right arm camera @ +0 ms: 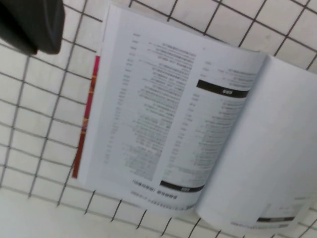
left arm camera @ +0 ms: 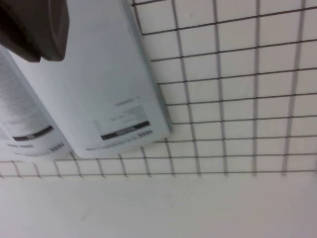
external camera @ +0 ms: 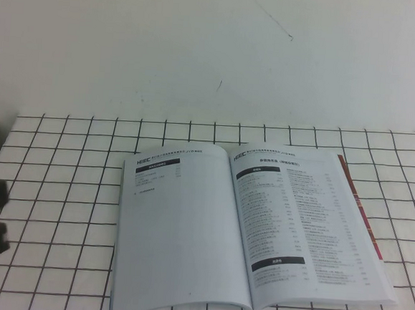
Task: Close book
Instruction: 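Close the open booklet and leave it lying on the table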
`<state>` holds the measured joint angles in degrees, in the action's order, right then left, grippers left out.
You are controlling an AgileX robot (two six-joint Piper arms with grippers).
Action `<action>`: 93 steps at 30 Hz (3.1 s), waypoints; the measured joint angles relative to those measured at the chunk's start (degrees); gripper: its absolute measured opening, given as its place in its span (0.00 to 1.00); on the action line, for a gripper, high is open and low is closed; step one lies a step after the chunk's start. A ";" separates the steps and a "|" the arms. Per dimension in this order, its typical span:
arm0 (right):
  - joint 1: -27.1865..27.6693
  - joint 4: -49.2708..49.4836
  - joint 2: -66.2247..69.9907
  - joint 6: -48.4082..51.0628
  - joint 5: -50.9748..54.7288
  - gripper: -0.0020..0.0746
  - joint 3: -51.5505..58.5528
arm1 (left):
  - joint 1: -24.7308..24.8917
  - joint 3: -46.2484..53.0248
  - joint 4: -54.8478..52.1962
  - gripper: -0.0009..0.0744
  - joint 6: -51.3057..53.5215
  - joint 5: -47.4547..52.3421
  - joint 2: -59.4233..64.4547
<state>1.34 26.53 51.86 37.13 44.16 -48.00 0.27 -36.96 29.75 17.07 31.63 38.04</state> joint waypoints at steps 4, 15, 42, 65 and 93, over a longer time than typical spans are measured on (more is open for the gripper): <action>-0.14 7.42 12.07 6.52 0.64 0.02 -1.21 | 0.00 -1.36 13.71 0.01 13.10 2.89 7.20; -16.60 11.41 39.26 9.91 -11.74 0.02 -7.00 | 0.00 -5.26 31.12 0.01 36.77 11.11 29.51; -21.81 11.28 64.93 11.48 -12.26 0.02 -21.76 | 10.99 -5.91 37.94 0.01 37.45 -24.51 59.29; -21.68 12.38 64.97 11.58 -11.93 0.02 -21.81 | 12.17 -17.02 54.63 0.01 45.31 7.27 66.09; -2.81 -11.34 19.67 4.31 1.24 0.02 -21.04 | 10.36 -26.79 66.73 0.01 55.20 23.19 55.37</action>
<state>-1.47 15.19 71.53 41.43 45.39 -69.04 10.63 -63.75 96.49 72.26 54.82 93.41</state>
